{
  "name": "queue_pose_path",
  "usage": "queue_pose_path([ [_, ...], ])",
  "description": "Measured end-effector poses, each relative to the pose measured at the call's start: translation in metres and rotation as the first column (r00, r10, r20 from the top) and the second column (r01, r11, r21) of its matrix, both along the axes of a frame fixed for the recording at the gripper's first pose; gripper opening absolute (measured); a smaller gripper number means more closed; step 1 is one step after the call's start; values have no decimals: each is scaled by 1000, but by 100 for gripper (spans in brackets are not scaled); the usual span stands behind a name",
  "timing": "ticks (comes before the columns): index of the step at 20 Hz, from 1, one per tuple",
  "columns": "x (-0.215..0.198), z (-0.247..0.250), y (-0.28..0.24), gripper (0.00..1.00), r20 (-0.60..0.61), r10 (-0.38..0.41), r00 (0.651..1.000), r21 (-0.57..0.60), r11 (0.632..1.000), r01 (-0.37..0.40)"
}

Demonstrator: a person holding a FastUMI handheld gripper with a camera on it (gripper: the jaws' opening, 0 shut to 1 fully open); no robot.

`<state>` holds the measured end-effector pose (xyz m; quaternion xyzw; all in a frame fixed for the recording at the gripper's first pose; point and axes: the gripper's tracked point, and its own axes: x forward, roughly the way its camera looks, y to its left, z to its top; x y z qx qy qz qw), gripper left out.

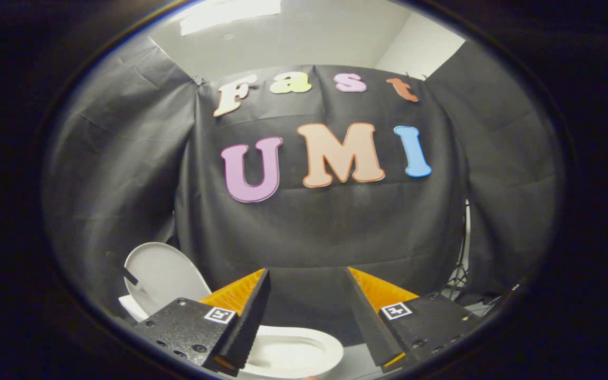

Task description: Open the toilet lid.

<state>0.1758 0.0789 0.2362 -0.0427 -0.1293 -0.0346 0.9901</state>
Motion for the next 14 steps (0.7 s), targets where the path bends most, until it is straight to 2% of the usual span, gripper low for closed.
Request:
queue_pose_path([
  [7, -45, -18, -60, 85, 15, -91, 996, 72, 993, 90],
  [11, -59, -30, -74, 85, 1, -126, 992, 94, 988, 126],
  [14, -62, -34, -73, 85, -3, -120, 993, 102, 988, 120],
])
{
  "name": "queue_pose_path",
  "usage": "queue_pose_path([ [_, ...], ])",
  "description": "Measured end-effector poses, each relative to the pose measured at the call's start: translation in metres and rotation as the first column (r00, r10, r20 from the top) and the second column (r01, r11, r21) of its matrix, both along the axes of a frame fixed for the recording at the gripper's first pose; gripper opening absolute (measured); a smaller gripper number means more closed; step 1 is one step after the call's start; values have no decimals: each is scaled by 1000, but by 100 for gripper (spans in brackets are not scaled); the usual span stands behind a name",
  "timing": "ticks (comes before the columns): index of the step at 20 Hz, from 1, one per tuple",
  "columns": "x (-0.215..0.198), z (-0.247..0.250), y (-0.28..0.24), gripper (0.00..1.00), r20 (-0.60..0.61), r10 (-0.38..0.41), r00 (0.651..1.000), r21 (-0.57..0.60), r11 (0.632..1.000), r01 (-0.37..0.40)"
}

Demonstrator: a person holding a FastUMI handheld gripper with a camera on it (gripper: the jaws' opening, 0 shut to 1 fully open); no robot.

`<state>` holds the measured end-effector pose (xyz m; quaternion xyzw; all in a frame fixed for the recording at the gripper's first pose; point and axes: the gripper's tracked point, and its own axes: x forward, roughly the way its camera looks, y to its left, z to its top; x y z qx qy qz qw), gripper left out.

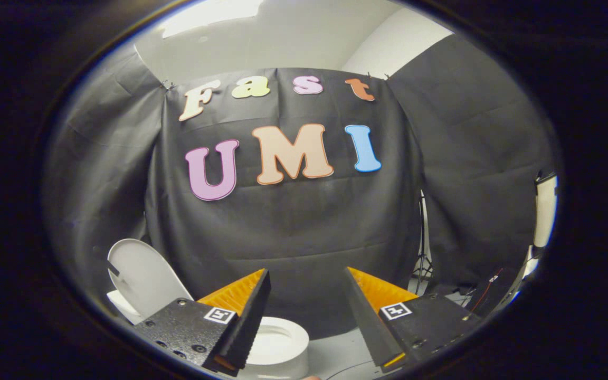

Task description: Open the toilet lid.

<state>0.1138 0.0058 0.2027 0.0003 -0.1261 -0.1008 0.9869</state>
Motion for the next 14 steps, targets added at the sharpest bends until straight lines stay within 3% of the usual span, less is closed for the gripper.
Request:
queue_pose_path([
  [14, -2, -17, -8, 85, -36, 6, 999, 22, 1000, -5],
])
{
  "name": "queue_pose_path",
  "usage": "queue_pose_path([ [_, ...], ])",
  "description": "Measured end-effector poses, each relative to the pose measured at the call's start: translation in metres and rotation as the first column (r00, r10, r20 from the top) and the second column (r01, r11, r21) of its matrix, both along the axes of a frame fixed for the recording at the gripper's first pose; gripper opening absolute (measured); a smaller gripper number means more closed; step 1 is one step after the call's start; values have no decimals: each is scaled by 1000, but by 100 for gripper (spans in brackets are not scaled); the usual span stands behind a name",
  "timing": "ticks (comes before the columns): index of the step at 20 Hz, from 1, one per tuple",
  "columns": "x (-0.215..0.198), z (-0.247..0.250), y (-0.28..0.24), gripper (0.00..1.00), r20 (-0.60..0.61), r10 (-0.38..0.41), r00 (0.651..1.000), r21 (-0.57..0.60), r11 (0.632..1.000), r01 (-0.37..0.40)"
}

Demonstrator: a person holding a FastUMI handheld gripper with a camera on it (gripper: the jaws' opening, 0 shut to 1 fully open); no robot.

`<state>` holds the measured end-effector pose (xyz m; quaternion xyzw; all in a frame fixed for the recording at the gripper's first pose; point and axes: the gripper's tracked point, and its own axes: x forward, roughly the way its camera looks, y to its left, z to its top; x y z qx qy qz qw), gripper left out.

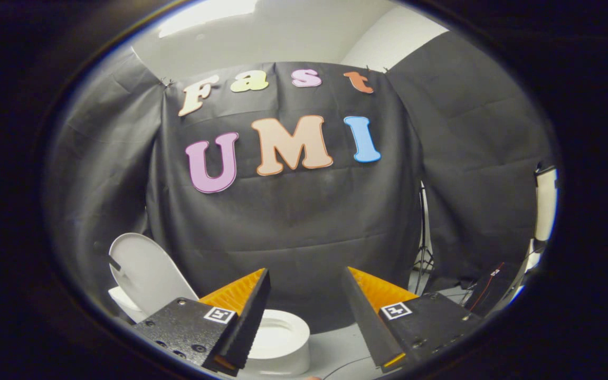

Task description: Open the toilet lid.

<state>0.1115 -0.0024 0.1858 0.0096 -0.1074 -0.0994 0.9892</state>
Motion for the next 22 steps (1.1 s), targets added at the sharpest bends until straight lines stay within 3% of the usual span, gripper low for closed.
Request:
queue_pose_path([
  [22, 3, -6, 1, 85, -9, -1, 1000, 1, 1000, 1],
])
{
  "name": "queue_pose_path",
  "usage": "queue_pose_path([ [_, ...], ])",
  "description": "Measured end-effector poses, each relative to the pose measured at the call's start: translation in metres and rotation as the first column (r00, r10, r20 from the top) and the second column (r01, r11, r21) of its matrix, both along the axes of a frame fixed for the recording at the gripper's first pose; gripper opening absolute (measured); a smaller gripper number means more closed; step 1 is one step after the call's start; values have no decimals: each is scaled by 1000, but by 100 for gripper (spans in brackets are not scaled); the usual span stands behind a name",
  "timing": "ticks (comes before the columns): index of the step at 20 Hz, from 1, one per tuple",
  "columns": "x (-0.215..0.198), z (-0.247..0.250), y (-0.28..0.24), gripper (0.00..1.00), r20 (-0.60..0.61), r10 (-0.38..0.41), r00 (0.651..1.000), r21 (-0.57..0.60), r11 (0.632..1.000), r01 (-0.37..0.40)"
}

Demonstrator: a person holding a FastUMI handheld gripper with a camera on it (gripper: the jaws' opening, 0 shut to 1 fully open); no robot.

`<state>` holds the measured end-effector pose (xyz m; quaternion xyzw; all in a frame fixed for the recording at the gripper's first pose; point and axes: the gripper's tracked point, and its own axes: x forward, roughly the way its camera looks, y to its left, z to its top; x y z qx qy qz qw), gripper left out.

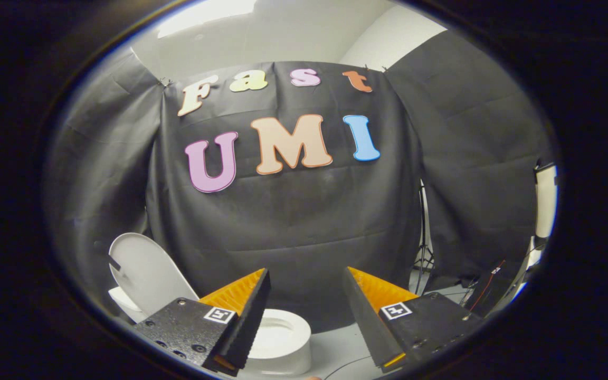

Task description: Open the toilet lid.

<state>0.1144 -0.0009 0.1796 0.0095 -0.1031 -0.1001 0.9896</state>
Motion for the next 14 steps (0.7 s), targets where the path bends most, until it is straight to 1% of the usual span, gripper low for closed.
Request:
queue_pose_path([
  [14, -2, -1, -1, 85, -11, -6, 1000, -2, 1000, 6],
])
